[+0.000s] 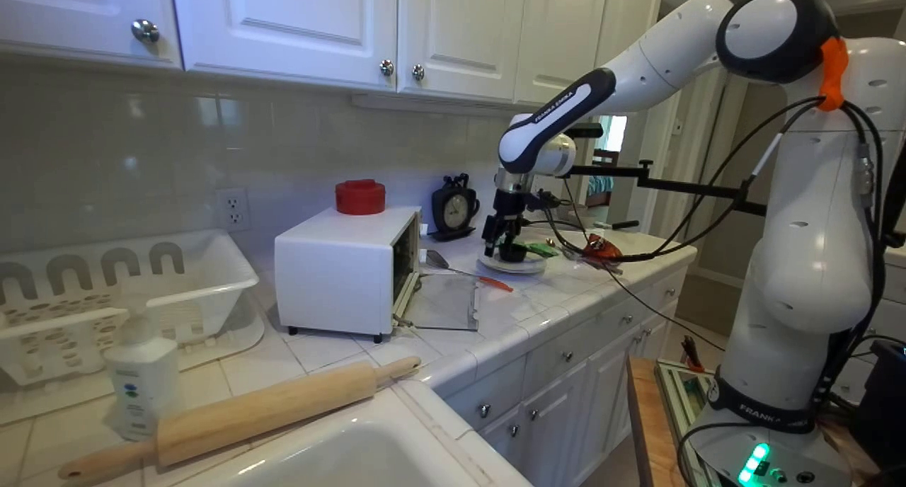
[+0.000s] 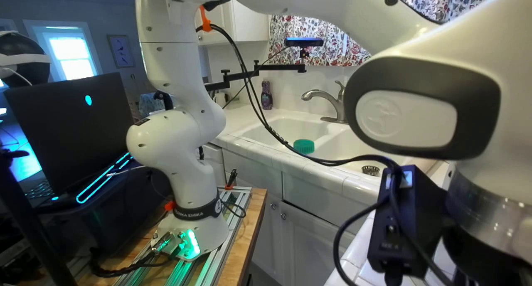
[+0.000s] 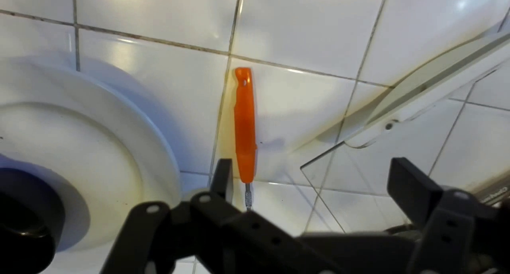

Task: Use the fish slice to take the black measuring cup out of the open oven.

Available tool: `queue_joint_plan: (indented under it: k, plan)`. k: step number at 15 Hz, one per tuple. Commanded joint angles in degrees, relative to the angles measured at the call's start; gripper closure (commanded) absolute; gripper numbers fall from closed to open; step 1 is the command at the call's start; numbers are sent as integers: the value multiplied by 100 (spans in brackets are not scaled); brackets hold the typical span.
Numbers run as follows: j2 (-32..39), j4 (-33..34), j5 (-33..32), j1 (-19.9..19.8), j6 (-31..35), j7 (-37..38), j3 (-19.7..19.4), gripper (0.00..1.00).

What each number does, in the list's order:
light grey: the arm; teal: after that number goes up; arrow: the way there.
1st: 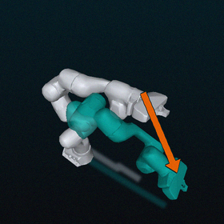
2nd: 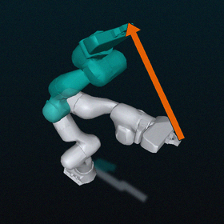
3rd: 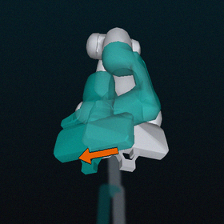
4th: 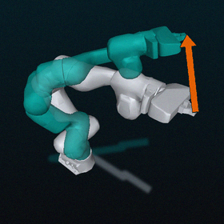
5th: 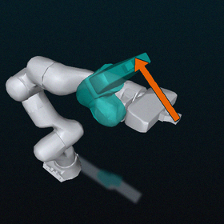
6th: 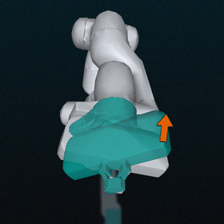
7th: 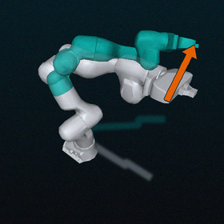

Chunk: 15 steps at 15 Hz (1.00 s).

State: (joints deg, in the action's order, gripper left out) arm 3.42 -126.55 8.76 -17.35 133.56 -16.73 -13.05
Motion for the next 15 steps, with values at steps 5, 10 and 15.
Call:
queue_joint_plan:
  k: [5,10,15]
  plan:
    - [-1649,-320,-1932,454,-1471,1334,267,0]
    - [-1669,-74,-1709,582,-1841,1190,297,0]
    - [-1520,-74,-1705,562,-1799,1185,238,0]
